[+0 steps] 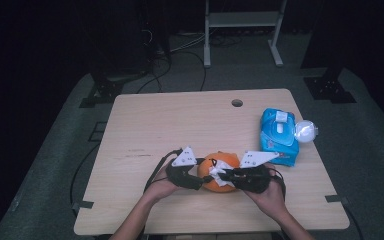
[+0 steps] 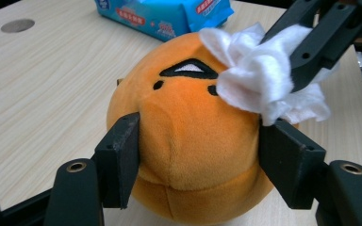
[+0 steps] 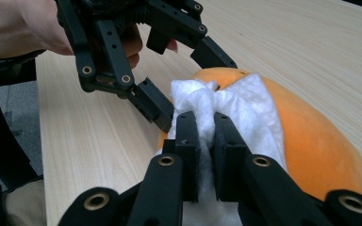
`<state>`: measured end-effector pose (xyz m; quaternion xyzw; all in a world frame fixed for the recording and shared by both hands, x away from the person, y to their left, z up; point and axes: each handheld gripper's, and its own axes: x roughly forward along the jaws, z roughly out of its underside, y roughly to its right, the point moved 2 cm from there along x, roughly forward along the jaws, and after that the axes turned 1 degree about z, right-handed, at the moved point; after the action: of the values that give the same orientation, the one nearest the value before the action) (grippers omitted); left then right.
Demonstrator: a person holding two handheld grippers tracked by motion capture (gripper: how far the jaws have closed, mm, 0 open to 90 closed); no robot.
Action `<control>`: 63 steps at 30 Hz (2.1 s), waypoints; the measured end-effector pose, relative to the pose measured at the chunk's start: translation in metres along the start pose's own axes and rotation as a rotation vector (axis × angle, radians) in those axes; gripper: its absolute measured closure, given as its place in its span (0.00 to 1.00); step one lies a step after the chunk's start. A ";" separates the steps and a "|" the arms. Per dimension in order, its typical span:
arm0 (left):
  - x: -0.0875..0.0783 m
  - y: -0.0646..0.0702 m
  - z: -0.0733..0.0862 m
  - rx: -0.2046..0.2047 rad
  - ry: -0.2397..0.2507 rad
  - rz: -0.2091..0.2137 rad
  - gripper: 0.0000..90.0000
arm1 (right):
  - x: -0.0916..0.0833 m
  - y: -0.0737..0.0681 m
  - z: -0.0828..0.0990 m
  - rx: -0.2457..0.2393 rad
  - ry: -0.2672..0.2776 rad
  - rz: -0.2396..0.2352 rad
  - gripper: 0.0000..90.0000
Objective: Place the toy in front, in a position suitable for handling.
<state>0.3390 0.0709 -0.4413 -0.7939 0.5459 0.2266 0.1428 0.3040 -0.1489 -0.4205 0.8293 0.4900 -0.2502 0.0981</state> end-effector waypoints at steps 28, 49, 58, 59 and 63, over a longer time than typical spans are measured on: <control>0.005 0.002 0.000 0.024 0.005 0.000 0.16 | -0.019 0.032 0.007 0.070 -0.018 0.062 0.91; 0.001 0.006 -0.009 -0.036 0.021 0.024 0.16 | -0.018 0.028 0.006 0.089 0.007 0.043 0.91; 0.005 0.030 -0.017 0.181 0.018 0.005 0.39 | -0.012 -0.003 -0.011 0.008 0.038 -0.020 0.91; 0.005 0.033 -0.018 0.219 0.013 0.008 0.39 | -0.012 -0.004 -0.012 0.004 0.045 -0.025 0.91; 0.006 0.040 -0.018 0.277 0.000 0.023 0.40 | -0.020 0.006 -0.014 0.018 0.059 0.043 0.91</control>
<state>0.3073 0.0431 -0.4280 -0.7603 0.5809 0.1508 0.2486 0.3064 -0.1614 -0.3986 0.8473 0.4726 -0.2280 0.0815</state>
